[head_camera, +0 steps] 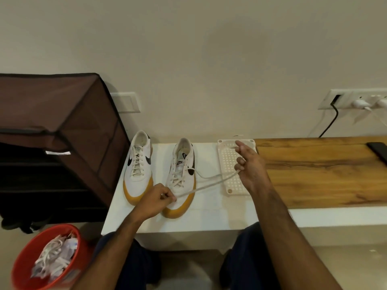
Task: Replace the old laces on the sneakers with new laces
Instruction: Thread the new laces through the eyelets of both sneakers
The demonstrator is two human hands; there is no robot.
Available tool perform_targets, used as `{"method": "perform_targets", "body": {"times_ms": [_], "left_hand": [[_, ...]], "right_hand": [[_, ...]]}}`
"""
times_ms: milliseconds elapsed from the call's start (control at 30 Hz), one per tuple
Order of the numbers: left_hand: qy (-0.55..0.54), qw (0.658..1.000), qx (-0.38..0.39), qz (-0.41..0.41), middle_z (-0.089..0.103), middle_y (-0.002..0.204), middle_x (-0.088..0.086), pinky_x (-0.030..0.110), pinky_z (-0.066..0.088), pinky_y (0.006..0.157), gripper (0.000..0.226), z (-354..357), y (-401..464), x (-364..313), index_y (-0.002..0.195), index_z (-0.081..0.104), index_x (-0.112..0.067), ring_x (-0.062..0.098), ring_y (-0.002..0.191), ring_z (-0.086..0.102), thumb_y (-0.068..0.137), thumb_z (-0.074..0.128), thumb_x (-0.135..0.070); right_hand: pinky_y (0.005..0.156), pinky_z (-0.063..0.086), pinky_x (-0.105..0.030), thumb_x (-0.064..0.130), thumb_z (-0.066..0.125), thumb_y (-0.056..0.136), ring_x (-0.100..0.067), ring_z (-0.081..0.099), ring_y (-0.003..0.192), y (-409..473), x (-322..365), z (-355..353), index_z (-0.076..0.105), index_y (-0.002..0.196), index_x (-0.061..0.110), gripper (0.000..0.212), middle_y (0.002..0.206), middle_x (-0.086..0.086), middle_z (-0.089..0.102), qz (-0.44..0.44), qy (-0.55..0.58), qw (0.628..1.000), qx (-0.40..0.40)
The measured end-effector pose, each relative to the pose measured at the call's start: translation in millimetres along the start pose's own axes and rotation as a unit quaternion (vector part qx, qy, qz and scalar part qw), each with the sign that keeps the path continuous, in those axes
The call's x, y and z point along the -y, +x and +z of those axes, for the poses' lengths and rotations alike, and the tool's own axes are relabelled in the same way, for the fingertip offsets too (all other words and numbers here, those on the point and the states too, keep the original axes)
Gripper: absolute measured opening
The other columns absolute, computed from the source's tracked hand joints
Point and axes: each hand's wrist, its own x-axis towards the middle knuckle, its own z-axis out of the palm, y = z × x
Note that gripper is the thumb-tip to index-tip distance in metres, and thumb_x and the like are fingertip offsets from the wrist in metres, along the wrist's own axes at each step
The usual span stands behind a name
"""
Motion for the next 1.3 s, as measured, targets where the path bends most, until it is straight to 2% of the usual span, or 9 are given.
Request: {"method": "perform_targets", "body": {"times_ms": [200,400,533,700,867,1000,1067,1167,1300], "left_hand": [[-0.083,0.989,-0.087,0.087,0.068,0.108,-0.007,0.017,0.049,0.080,0.019,0,6,-12,0.119,0.068,-0.026,0.006,0.094,0.064,0.102,0.058,-0.025],[-0.386,0.922,0.021,-0.012,0.072,0.105,0.010,0.033,0.051,0.066,0.037,1,27,-49,0.136,0.059,-0.020,0.025,0.088,0.070,0.108,0.040,-0.035],[-0.321,0.947,0.012,0.016,0.073,0.087,0.009,0.029,0.051,0.064,0.019,3,31,-36,0.115,0.070,-0.007,0.018,0.078,0.068,0.102,0.056,-0.012],[-0.238,0.965,-0.101,0.036,0.075,0.079,0.000,0.020,0.050,0.067,0.013,-2,41,-13,0.098,0.077,-0.016,0.007,0.073,0.067,0.093,0.069,-0.007],[-0.028,0.972,-0.217,0.090,0.072,0.087,-0.010,0.021,0.053,0.073,0.013,-9,50,12,0.094,0.079,-0.020,0.005,0.082,0.067,0.088,0.075,-0.009],[0.024,0.955,-0.253,0.150,0.073,0.093,-0.006,0.019,0.055,0.079,0.020,-12,56,15,0.101,0.079,-0.017,0.003,0.086,0.067,0.090,0.071,-0.002],[-0.020,0.957,-0.253,0.140,0.074,0.092,-0.010,0.016,0.053,0.076,0.019,-13,59,6,0.103,0.076,-0.018,0.003,0.086,0.069,0.091,0.071,-0.004],[-0.033,0.954,-0.262,0.139,0.071,0.087,-0.014,0.005,0.046,0.073,0.023,-9,63,-6,0.110,0.067,-0.019,-0.001,0.085,0.069,0.090,0.075,-0.011],[0.009,0.950,-0.281,0.137,0.073,0.087,-0.009,0.014,0.050,0.076,0.027,-9,73,-4,0.110,0.063,-0.017,0.006,0.085,0.069,0.088,0.078,-0.020]], "right_hand": [[0.046,0.018,-0.022,0.006,0.055,0.102,-0.008,0.025,0.051,-8,-45,24,0.066,0.122,0.007,0.023,0.105,-0.011,0.076,0.016,-0.249,0.950,0.186],[0.051,0.024,-0.023,0.004,0.058,0.100,-0.011,0.032,0.055,-11,-70,41,0.067,0.114,0.002,0.017,0.100,-0.015,0.075,0.051,-0.266,0.918,0.290],[0.051,0.031,-0.022,-0.003,0.053,0.099,-0.011,0.043,0.058,-2,-71,40,0.068,0.107,0.003,0.018,0.096,-0.016,0.074,0.031,-0.248,0.931,0.265],[0.061,0.042,-0.025,-0.005,0.049,0.093,-0.011,0.054,0.064,25,-70,34,0.071,0.107,0.008,0.029,0.080,-0.007,0.072,-0.019,-0.318,0.935,0.156],[0.067,0.049,-0.035,0.011,0.050,0.090,-0.010,0.058,0.065,33,-79,38,0.071,0.091,0.023,0.024,0.069,0.005,0.067,-0.080,-0.540,0.834,0.079],[0.099,0.036,-0.044,0.023,0.058,0.087,-0.020,0.054,0.112,31,-86,49,0.071,0.103,0.030,0.022,0.110,0.010,0.066,-0.176,-0.727,0.660,0.067],[0.102,0.028,-0.042,0.032,0.057,0.087,-0.017,0.047,0.124,31,-85,60,0.068,0.118,0.033,0.034,0.126,0.010,0.061,-0.196,-0.684,0.687,0.149],[0.108,0.040,-0.041,0.037,0.062,0.098,-0.011,0.060,0.119,30,-86,82,0.066,0.131,0.025,0.035,0.123,0.008,0.071,-0.157,-0.597,0.736,0.277],[0.092,0.056,-0.025,0.023,0.065,0.098,-0.010,0.071,0.097,39,-99,91,0.074,0.122,0.015,0.026,0.110,-0.001,0.077,-0.156,-0.579,0.749,0.283]]}}
